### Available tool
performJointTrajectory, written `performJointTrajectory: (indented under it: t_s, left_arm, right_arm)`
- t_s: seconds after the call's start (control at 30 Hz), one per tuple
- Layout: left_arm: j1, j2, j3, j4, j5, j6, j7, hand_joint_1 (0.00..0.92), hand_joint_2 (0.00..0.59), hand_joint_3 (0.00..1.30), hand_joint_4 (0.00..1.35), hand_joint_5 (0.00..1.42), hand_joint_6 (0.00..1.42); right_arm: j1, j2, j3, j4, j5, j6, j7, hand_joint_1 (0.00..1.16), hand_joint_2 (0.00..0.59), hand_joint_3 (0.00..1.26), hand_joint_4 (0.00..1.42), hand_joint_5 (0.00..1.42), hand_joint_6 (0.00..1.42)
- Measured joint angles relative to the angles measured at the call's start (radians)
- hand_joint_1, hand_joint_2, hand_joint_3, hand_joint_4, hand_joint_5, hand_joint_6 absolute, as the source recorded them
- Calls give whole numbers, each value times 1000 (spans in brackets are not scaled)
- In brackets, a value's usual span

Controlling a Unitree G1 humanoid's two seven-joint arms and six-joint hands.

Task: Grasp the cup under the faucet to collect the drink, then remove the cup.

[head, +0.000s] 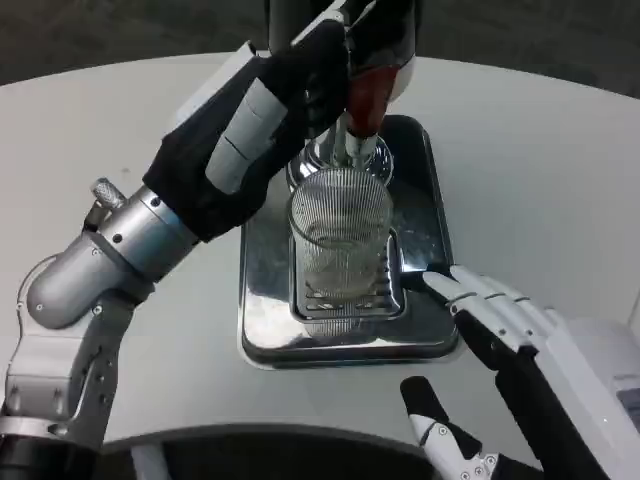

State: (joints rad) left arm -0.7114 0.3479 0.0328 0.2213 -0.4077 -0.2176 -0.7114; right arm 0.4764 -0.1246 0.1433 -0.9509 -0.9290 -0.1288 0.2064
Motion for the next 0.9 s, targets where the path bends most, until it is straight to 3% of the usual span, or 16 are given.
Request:
performJointTrajectory:
  t_s: [0.13,0.37,0.67,0.9]
  left_arm:
    - [-4,7,20,-20,-28,87,-25,0,65,0,0,0,0]
    - [-6,19,27,-25,-13,129,-52,0,59,0,0,0,0]
    - [-10,36,22,-29,38,115,-69,0,56,0,0,15,0]
    - [-10,87,1,-65,161,34,-69,0,50,0,0,21,0]
  right_arm:
    - [-1,1,5,0,0,0,0,359,491,187,129,162,226]
    - [-7,2,14,0,0,0,0,359,491,187,129,172,241]
    - [-4,7,21,0,-5,2,0,359,491,187,133,180,245]
    - [0,14,24,0,-6,3,0,359,491,187,138,184,258]
